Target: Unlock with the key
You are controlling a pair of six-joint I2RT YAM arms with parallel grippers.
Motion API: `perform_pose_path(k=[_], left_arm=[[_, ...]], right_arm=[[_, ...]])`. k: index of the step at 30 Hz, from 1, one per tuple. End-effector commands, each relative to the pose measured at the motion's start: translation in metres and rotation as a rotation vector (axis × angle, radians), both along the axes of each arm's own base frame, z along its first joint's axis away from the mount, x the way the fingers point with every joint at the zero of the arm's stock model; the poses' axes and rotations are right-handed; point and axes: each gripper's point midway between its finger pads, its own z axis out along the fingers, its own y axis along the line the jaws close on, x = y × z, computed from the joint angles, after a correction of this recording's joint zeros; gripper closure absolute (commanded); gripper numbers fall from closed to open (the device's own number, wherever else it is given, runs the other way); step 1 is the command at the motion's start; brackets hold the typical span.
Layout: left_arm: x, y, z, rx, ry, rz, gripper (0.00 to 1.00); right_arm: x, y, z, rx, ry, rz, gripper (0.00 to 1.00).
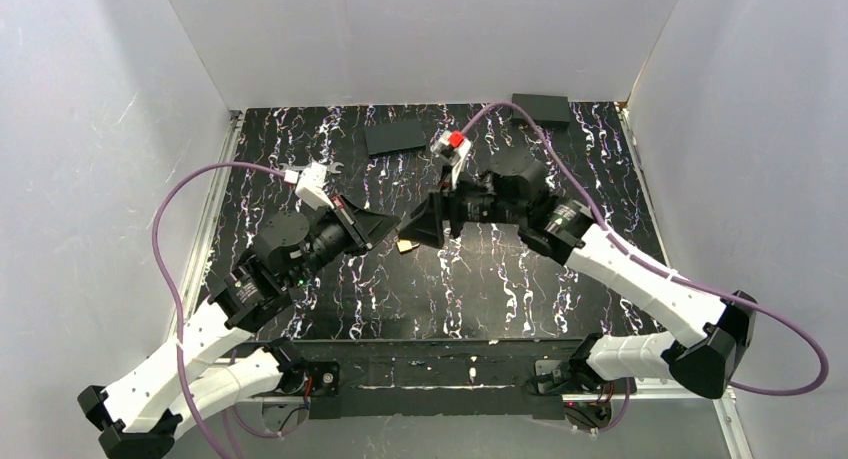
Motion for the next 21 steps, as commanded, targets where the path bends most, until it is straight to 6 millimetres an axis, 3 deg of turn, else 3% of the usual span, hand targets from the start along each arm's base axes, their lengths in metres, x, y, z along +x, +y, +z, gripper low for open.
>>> perform_pose_path(k=[1, 4, 8, 21], left_arm=[[-0.03, -0.018, 0.045, -0.055, -0.148, -0.25, 1.0], [-0.046, -0.027, 0.064, -0.116, -0.176, -0.361, 1.0], [-0.058, -0.034, 0.088, -0.208, -0.214, -0.441, 1.0], [-0.062, -0.046, 0.112, -0.252, -0.22, -0.506, 1.0]], right_arm=[[-0.015, -0.022, 0.062, 0.173, -0.024, 0.163, 0.3], [-0.018, -0.037, 0.081, 0.278, 0.019, 0.231, 0.32], [-0.025, -0.04, 0.088, 0.322, 0.053, 0.278, 0.36], [-0.051, -0.044, 0.104, 0.423, 0.116, 0.403, 0.46]])
